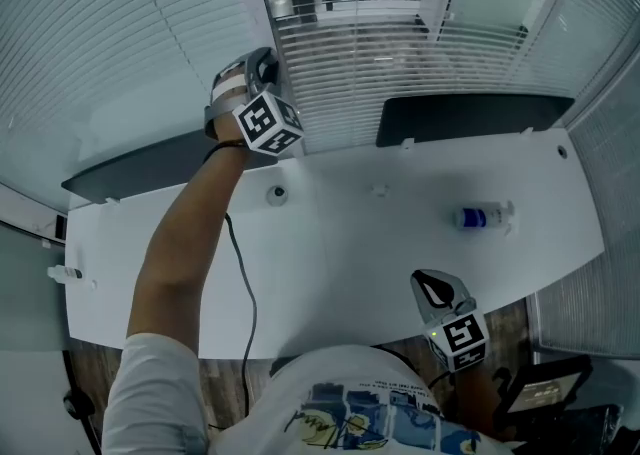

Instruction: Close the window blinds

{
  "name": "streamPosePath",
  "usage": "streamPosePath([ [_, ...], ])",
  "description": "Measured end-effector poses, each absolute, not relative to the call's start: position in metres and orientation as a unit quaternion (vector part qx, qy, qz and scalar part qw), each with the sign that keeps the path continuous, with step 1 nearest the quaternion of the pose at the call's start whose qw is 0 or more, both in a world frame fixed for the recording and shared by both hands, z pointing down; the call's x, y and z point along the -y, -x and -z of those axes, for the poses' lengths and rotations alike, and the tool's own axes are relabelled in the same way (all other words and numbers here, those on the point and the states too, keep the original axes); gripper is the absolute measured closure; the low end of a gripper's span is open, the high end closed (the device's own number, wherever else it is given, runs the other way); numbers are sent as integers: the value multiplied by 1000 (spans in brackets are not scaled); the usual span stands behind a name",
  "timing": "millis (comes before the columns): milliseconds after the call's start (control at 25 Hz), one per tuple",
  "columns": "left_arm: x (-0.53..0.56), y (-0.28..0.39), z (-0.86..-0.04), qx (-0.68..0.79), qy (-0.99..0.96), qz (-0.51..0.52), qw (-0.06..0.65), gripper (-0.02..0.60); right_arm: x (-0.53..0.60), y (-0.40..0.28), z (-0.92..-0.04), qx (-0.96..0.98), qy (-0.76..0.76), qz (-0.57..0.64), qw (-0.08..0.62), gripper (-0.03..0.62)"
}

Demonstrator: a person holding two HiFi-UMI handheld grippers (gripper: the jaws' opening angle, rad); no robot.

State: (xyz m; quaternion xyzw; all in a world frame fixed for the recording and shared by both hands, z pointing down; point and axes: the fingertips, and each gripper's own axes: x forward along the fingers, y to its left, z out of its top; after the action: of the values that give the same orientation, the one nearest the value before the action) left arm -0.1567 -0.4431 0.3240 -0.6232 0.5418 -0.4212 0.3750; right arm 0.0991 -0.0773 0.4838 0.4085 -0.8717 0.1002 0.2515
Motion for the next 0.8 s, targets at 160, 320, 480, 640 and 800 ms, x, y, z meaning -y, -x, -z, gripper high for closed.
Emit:
streamPosePath([
  [160,443,160,-322,-591,654,358,308,451,77,-98,-484,872,-406,-101,252,588],
  [320,443,166,-319,-638,678,285,231,451,77,-98,-484,872,-406,-101,253,588],
  [480,442,171,-316,-673,693,209,150,451,77,-98,-484,872,-407,-100,252,588],
  [640,440,175,-314,-691,705,139,77,451,76,-97,-484,873,-406,-102,251,588],
  [800,439,179,-311,-698,711,80,29,451,75,-98,-486,873,-406,-102,251,588],
])
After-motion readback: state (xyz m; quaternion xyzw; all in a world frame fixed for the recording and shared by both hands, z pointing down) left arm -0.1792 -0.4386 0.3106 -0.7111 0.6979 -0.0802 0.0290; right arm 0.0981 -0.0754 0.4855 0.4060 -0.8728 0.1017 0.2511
